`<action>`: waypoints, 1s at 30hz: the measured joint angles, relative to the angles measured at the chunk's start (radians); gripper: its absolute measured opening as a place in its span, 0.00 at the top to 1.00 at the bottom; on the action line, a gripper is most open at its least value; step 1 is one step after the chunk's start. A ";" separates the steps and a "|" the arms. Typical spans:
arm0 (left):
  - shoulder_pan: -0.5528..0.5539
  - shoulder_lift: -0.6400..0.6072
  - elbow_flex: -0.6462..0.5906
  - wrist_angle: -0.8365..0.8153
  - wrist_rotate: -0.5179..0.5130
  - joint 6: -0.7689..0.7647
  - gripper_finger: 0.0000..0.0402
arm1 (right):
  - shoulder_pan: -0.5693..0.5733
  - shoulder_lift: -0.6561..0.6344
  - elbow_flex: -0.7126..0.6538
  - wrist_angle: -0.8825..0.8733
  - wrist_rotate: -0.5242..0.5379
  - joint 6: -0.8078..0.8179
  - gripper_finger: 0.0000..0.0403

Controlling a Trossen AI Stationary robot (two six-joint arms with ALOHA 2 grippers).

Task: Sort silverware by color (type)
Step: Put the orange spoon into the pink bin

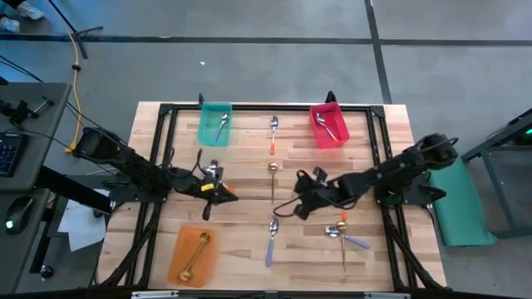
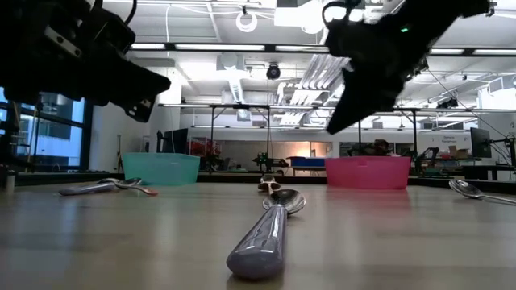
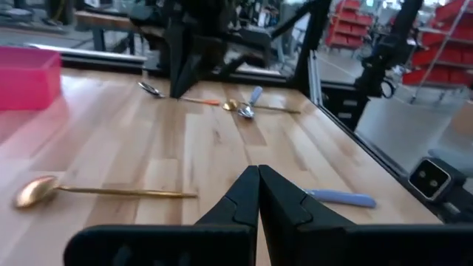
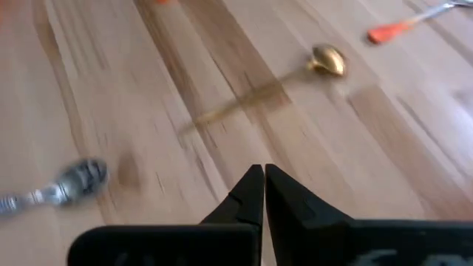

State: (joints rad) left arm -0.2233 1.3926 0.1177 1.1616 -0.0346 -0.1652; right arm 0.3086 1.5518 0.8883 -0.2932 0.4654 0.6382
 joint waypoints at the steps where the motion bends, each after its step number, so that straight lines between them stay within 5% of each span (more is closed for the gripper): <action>1: 0.006 0.000 -0.013 0.018 0.000 -0.007 1.00 | -0.014 0.016 0.000 0.051 -0.017 -0.022 1.00; 10: 0.016 -0.032 -0.108 0.039 -0.005 -0.035 1.00 | -0.069 0.200 0.019 0.462 -0.109 -0.209 0.85; 21: 0.000 -0.162 -0.108 0.003 -0.005 0.074 1.00 | -0.093 0.480 0.333 0.496 -0.044 -0.308 0.57; 30: 0.000 -0.289 -0.108 -0.116 -0.037 0.125 1.00 | -0.149 0.686 0.554 0.493 -0.056 -0.307 0.53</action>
State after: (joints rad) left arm -0.2230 1.1036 0.0101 1.0456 -0.0718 -0.0399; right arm 0.1598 2.2380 1.4423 0.2000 0.4091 0.3309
